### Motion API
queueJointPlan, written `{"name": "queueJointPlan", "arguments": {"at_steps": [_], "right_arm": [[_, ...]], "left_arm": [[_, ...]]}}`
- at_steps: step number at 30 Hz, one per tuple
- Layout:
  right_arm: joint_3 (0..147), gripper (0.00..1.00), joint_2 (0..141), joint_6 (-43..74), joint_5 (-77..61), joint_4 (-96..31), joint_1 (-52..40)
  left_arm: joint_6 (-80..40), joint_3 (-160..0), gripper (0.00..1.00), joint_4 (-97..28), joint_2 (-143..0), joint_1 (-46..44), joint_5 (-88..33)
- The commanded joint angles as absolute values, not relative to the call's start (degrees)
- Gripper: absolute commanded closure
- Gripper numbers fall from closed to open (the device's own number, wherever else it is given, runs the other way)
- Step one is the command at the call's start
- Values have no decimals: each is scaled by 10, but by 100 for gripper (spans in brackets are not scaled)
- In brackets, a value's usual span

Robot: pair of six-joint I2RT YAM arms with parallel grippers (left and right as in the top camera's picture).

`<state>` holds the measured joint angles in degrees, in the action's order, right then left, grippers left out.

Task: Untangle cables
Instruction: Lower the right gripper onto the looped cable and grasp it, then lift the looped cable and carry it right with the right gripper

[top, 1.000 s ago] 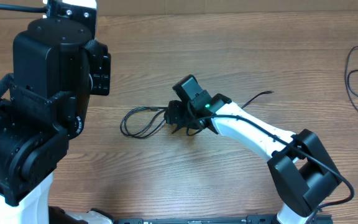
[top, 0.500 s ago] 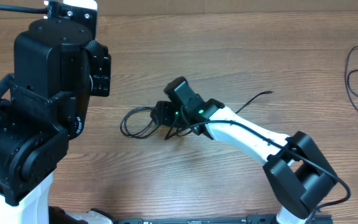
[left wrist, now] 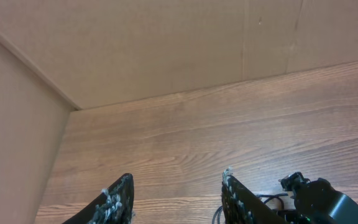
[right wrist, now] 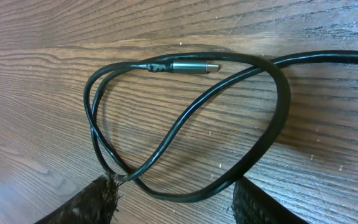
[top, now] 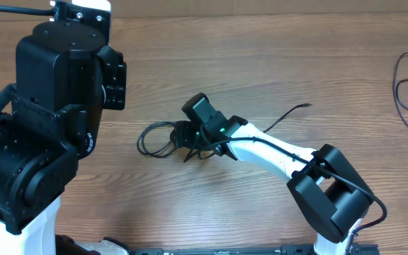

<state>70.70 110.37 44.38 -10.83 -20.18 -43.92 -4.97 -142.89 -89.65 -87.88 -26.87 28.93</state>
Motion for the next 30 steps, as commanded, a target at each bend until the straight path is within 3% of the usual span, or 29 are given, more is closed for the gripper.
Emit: {"name": "queueJointPlan", "arguments": {"at_steps": [1,11,12,13,14,22,30], "right_arm": [[704,41,1109,445,-85,-198,-439],[704,42,1129,433,-75,-187,-439],[705,50,1129,430,-75,-185,-439],[704,86,1130,430,-75,-185,-439],[705,96,1131,429,-75,-185,-439],[771,96,1071,248,-77,-241,-417],[1069,96,1006,123,-77,-475,-337]], "left_arm": [[-47,-1433,55,-898,-881,-266,285],[-47,-1434,54,-901,-881,-266,285],[-47,-1434,54,-901,-881,-266,285],[-47,-1434,54,-901,-881,-266,285],[-47,-1434,54,-901,-881,-266,285],[-46,-1433,54,-907,-881,-266,290],[-42,-1434,53,-906,-881,-266,292]]}}
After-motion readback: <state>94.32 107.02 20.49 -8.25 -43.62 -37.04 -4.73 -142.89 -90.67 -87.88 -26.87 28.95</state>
